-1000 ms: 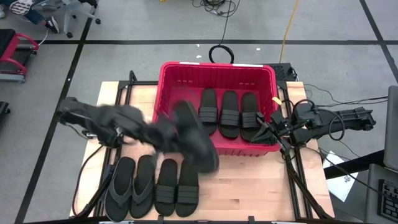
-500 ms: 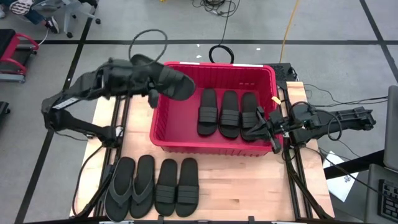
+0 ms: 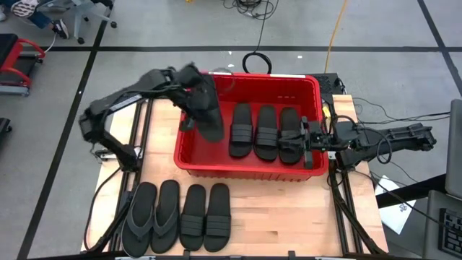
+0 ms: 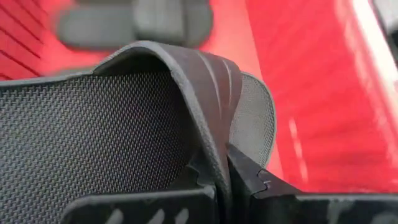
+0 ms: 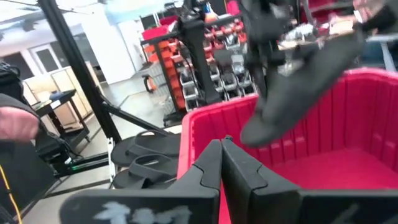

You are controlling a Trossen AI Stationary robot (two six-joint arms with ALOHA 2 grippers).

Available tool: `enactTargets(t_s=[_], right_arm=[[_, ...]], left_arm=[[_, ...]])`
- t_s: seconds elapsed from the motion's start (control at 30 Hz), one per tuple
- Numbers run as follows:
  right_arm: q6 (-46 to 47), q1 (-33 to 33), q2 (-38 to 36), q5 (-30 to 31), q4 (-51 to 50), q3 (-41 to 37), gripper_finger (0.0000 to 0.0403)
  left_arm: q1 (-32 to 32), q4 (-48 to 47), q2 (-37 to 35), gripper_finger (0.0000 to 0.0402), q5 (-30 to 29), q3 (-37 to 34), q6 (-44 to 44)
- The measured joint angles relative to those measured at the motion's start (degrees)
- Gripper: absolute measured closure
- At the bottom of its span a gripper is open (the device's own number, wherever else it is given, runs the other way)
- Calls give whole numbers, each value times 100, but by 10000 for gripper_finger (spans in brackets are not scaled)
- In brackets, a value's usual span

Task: Pick and place slides into bin
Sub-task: Put the black slide into the red bin

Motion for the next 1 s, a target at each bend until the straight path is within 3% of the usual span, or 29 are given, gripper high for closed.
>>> enactTargets(t_s=[0.2,0.6,1.0], right_arm=[[-236,0,2,0,111,0,403],[-65,0,2,-23,112,0,403],[47,2,-6,-42,113,0,403]], left_arm=[[-145,-651,713,398,25,0,793],[-106,-620,1850,398,1140,0,1355],[130,-456,2610,399,1120,0,1601]])
